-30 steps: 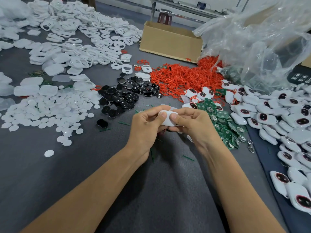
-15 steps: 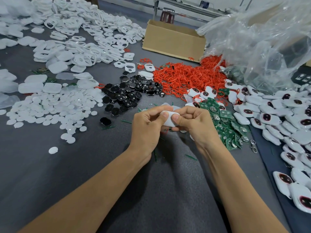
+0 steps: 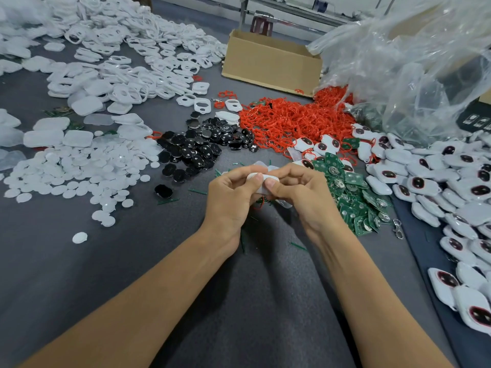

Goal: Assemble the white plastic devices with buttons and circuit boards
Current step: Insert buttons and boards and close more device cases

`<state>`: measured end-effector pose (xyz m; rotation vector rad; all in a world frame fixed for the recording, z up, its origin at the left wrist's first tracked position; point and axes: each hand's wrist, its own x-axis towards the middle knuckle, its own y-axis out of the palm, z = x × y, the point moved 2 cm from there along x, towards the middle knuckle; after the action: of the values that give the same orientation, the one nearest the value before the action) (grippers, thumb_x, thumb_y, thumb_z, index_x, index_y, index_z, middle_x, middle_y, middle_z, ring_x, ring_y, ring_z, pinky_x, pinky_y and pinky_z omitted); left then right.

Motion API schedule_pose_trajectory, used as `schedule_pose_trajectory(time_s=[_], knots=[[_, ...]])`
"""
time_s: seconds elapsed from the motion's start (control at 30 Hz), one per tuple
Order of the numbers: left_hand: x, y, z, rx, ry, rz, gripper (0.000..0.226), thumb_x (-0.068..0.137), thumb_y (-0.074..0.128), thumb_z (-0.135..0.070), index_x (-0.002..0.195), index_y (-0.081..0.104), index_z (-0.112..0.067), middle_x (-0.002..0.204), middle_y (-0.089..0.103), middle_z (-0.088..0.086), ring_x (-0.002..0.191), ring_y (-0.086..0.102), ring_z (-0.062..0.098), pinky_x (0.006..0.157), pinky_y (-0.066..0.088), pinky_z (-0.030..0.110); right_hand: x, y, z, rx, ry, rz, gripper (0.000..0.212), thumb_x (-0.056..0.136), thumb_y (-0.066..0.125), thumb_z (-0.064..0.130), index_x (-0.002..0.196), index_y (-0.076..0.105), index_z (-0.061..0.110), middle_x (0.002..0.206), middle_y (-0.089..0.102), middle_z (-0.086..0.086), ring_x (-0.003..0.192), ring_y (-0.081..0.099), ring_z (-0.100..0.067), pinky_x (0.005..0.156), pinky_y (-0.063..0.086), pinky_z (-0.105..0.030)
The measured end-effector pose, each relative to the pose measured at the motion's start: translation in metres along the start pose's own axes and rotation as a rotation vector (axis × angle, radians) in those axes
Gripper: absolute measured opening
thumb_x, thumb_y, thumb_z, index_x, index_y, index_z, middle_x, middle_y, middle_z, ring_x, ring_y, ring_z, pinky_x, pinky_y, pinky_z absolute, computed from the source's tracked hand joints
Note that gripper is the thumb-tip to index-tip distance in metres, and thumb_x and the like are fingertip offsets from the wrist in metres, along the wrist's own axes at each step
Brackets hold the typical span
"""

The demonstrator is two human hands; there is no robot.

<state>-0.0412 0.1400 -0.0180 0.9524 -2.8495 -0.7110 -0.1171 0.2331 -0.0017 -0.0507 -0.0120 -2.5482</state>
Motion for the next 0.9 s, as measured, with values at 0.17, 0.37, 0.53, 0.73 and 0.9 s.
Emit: schedule_pose_trajectory(time_s=[0.17, 0.37, 0.53, 0.73, 0.9], knots=[[-0.0016, 0.0001, 0.0003, 0.063, 0.036, -0.042, 0.016, 0.092, 0.055, 0.003, 0.099, 0.069, 0.001, 0.105, 0.071, 0.019, 0.088, 0.066, 0.026, 0.090, 0.054, 0.049, 0.0006, 0.0006, -0.0004, -0.033, -0.017, -0.026, 0.015, 0.080, 0.066, -0.008, 0.070, 0.063, 0.004, 0.062, 0.061, -0.014, 0.057, 0.054, -0.022, 0.057, 0.047, -0.024], [0.0025, -0.0021, 0.0044, 0.187, 0.150, -0.099, 0.013, 0.090, 0.065, -0.012, 0.098, 0.074, -0.009, 0.079, 0.073, 0.002, 0.067, 0.065, 0.016, 0.067, 0.059, 0.042, 0.0013, 0.0002, -0.0030, -0.297, -0.126, -0.126, 0.013, 0.086, 0.067, 0.012, 0.074, 0.067, 0.012, 0.063, 0.060, -0.026, 0.055, 0.047, -0.023, 0.057, 0.043, -0.042], [0.0053, -0.0036, 0.0069, 0.261, 0.145, -0.020, 0.010, 0.092, 0.063, -0.013, 0.094, 0.073, -0.015, 0.080, 0.075, 0.004, 0.070, 0.070, 0.014, 0.064, 0.059, 0.028, 0.0029, -0.0004, -0.0025, -0.489, -0.167, -0.200, 0.017, 0.089, 0.064, 0.023, 0.073, 0.066, 0.018, 0.070, 0.065, -0.024, 0.059, 0.051, -0.027, 0.063, 0.048, -0.050], [0.0065, -0.0051, 0.0070, 0.429, 0.180, 0.039, 0.020, 0.097, 0.054, -0.013, 0.085, 0.068, -0.007, 0.070, 0.073, 0.013, 0.062, 0.071, 0.027, 0.061, 0.060, 0.031, 0.0045, -0.0038, -0.0019, -0.310, -0.065, -0.031, 0.013, 0.097, 0.052, 0.012, 0.094, 0.059, 0.001, 0.055, 0.056, -0.007, 0.038, 0.049, -0.014, 0.041, 0.043, -0.023], [0.0065, -0.0092, 0.0051, 0.575, 0.186, 0.044, 0.032, 0.097, 0.055, -0.024, 0.074, 0.066, -0.005, 0.057, 0.068, 0.002, 0.045, 0.060, 0.014, 0.045, 0.047, 0.022, 0.0017, -0.0043, -0.0008, -0.371, -0.064, 0.171, 0.018, 0.097, 0.047, 0.002, 0.113, 0.052, -0.006, 0.057, 0.054, -0.003, 0.045, 0.045, -0.016, 0.042, 0.040, -0.024]])
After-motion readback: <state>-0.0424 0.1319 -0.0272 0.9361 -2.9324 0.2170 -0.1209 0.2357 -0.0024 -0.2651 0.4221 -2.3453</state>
